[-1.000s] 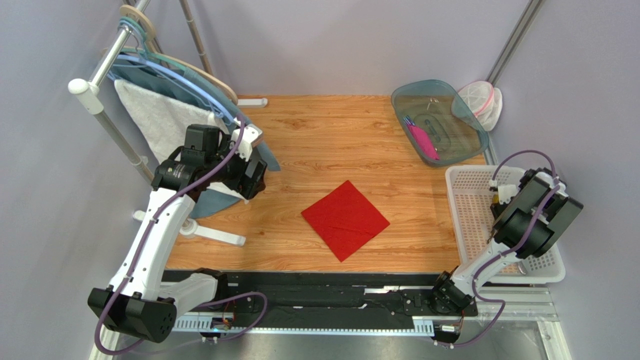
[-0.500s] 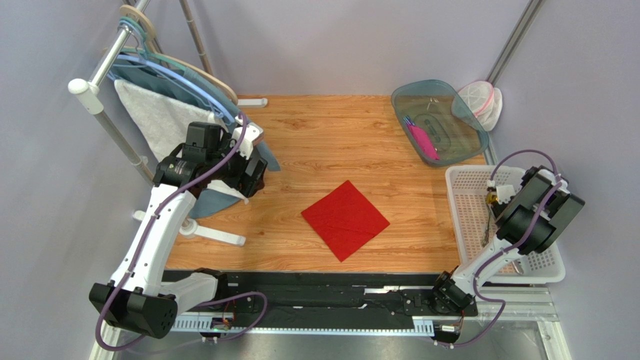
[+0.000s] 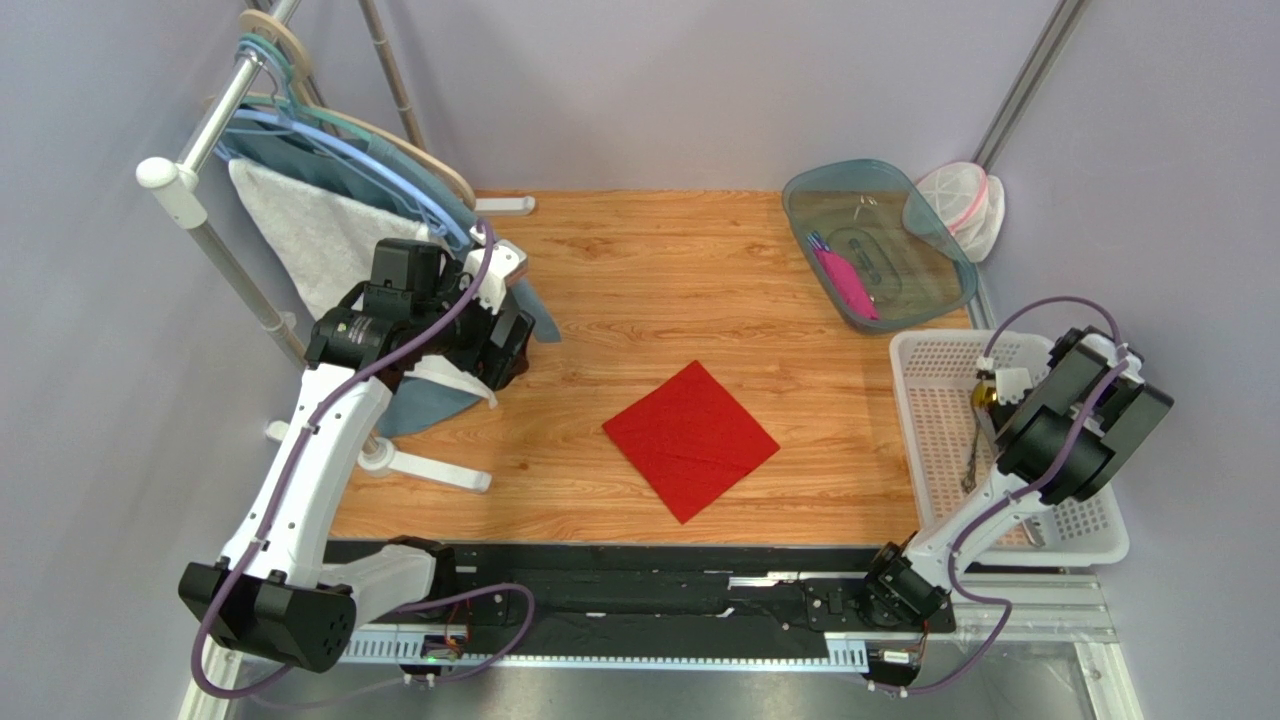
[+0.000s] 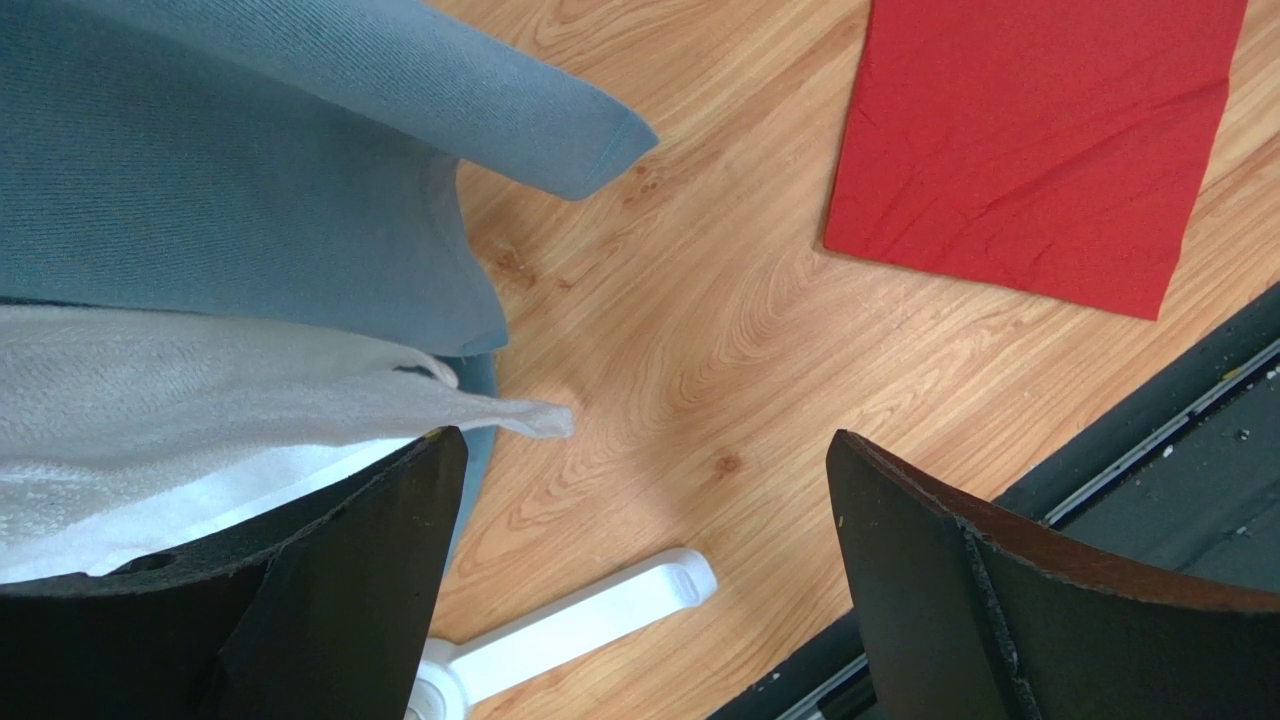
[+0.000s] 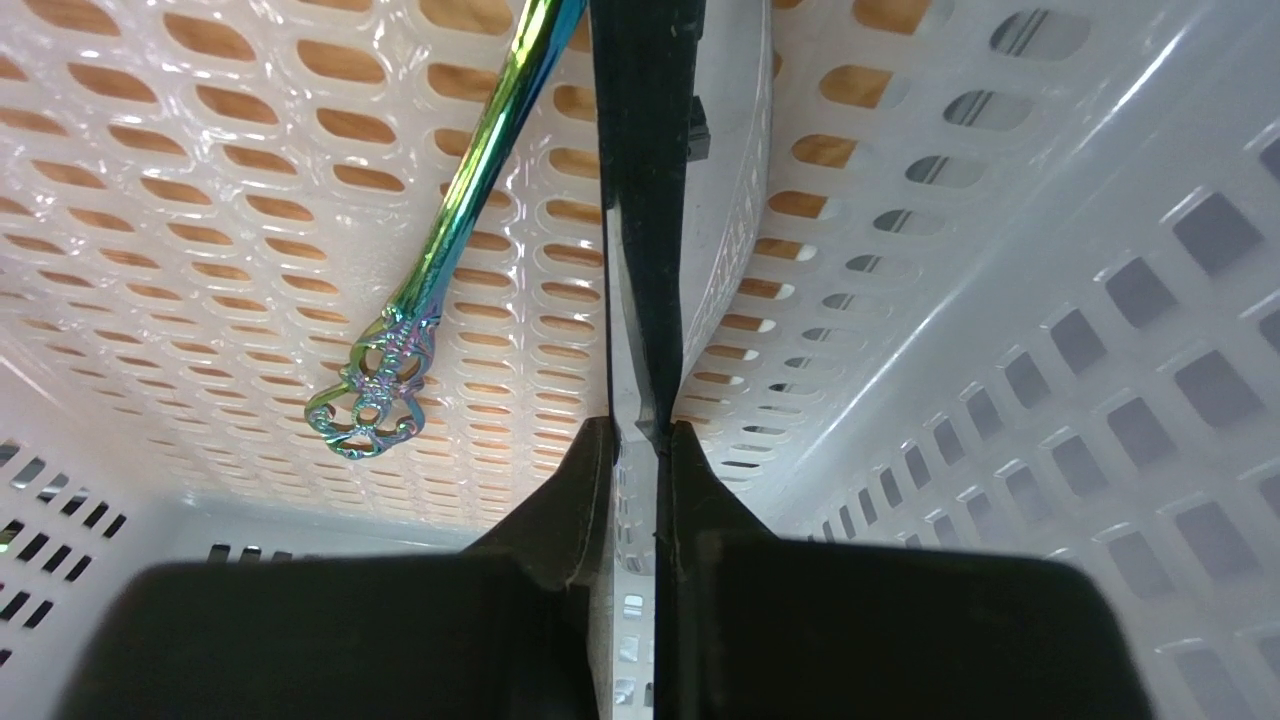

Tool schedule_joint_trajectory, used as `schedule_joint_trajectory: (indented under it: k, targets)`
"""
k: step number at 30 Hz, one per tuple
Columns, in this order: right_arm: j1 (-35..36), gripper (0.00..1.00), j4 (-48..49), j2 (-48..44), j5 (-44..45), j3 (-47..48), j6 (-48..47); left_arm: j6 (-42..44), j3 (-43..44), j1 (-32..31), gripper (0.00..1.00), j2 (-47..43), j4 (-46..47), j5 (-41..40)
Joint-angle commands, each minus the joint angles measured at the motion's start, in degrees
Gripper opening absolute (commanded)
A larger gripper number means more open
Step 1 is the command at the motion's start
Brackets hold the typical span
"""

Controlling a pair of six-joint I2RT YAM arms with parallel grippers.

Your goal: Place the utensils on the paper napkin and roll it up

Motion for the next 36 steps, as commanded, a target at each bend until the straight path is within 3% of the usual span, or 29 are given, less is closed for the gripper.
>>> schedule_joint_trajectory:
  k: [1, 16, 25, 30, 36]
  targets:
    - [-0.6, 0.00, -1.1, -2.0, -10.4, 2.4, 1.5, -0.1, 0.9, 0.1, 0.99, -0.9, 1.3, -0.3]
    - [-0.4, 0.00, -12.6, -11.8, -18.5, 9.3, 7.0, -1.2, -1.3, 0.1, 0.99, -2.6, 4.2, -0.6]
    - [3.6, 0.00, -19.8, -18.3, -24.0, 14.2, 11.7, -2.3, -1.8, 0.1, 0.99, -2.3, 5.0, -0.4]
    - [12.3, 0.00, -20.2, -21.9, -27.7, 16.0, 19.4, -4.0, -1.2, 0.1, 0.99, -2.1, 5.4, -1.6]
    - [30.0, 0.00, -11.1, -24.9, -28.3, 16.1, 39.6, -6.0, -2.2, 0.1, 0.99, -4.2, 6.7, -5.6]
